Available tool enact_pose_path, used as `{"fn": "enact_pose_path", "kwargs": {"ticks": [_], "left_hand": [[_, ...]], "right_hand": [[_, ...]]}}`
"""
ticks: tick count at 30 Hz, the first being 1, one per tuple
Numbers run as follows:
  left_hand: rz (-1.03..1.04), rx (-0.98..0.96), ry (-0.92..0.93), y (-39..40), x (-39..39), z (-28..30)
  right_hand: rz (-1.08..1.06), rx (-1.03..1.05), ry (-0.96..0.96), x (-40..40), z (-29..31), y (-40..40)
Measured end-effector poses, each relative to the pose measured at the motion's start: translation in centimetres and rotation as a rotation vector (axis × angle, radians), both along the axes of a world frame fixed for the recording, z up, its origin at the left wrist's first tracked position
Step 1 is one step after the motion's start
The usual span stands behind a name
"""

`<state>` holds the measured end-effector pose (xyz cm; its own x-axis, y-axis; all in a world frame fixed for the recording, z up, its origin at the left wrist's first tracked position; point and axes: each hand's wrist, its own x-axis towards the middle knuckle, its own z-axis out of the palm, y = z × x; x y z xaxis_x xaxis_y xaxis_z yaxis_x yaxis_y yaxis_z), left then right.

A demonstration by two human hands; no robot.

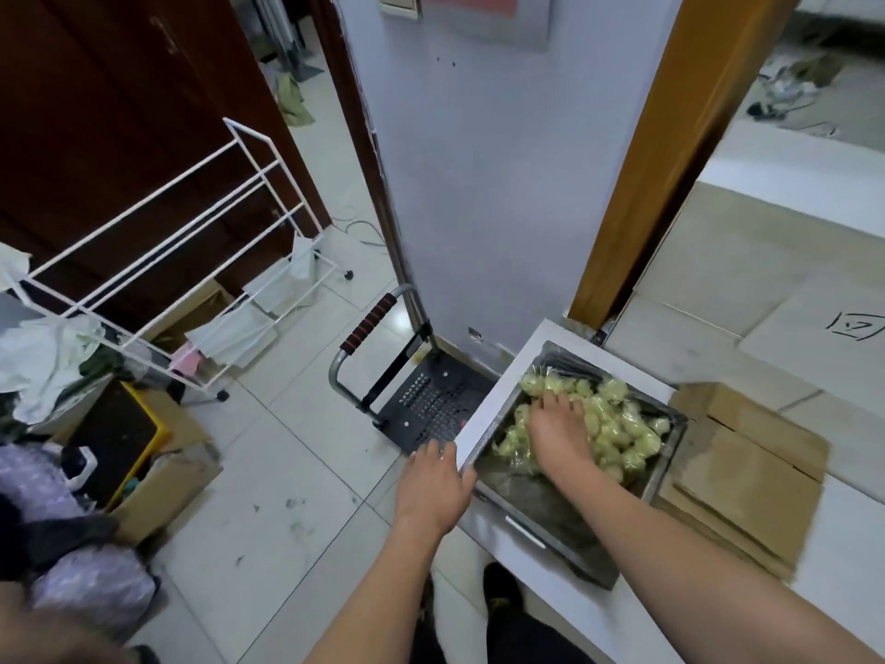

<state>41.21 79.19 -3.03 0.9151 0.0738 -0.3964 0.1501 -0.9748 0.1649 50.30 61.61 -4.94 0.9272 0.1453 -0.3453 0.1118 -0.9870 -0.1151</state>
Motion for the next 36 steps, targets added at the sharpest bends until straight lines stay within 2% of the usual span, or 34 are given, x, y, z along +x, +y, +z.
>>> {"fn": "enact_pose_path", "kwargs": {"ticks": [2,11,13,16,24,31,36], "left_hand": [[-0.036,0.007,-0.007,0.9,0.6,0.0],[-0.195,0.025,-0.044,3.8,2.7,0.8],[-0.254,0.033,-0.058,3.8,2.9,1.0],[-0.359,0.011,-0.075,2.6,2.7,1.2],[-0.663,-0.112,-0.063,-5.7,0.2,2.2],[-0.901,-0.138,-0.071,-14.6,-4.8,4.2],[-0.978,-0.121,-0.091,-20.7,-8.6,5.3]], "right_hand": [[-0.005,-0.035,0.01,-0.1,0.2,0.3],[-0.14,-0.019,-0.162,-1.0,4.1,2.3],[-0.17,0.036,-0.118,-2.3,4.8,2.2],[-0.225,0.038,0.055,-6.0,5.1,0.9],[-0.514,-0.102,0.044,-16.2,7.3,-4.3],[-0.7,-0.103,0.055,-22.8,9.3,-10.9],[-0.774,-0.081,0.057,-27.4,9.6,-16.8]]}}
